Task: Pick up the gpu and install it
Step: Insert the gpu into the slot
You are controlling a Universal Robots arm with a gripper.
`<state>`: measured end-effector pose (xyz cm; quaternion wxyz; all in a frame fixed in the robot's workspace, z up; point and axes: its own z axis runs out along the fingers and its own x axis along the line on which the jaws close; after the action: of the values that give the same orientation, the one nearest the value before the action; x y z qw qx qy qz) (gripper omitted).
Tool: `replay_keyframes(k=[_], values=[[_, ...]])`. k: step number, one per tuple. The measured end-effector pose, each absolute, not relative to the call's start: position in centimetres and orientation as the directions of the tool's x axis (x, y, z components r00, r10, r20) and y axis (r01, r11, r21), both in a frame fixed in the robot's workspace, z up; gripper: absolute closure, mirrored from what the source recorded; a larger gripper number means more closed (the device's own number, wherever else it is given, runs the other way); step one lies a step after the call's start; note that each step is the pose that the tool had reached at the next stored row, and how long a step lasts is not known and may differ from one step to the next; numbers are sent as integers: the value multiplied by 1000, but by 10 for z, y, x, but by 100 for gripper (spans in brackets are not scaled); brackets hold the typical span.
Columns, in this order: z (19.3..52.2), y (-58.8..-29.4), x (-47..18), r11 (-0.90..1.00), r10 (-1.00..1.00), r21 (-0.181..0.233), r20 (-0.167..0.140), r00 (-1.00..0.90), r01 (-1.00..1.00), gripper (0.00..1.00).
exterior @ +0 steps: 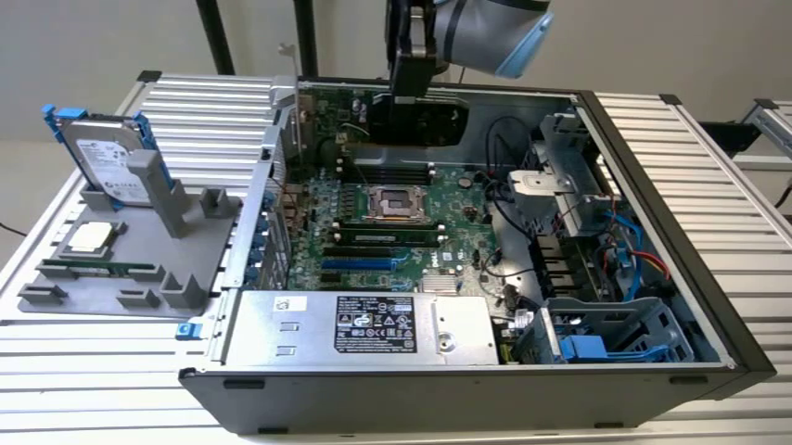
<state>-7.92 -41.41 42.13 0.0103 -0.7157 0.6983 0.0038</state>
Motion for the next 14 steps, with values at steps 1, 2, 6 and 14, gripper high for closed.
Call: replay_keyframes(k=[1, 2, 6, 14], values=[[421, -414, -79, -21, -1000, -9, -20, 21, -1000, 100], [420, -414, -79, -18, -1000, -9, -20, 18, -1000, 100], [419, -414, -79, -10, -1000, -9, -20, 10, -1000, 100], [418, -414, -79, -10, -1000, -10, -19, 10, -1000, 100]])
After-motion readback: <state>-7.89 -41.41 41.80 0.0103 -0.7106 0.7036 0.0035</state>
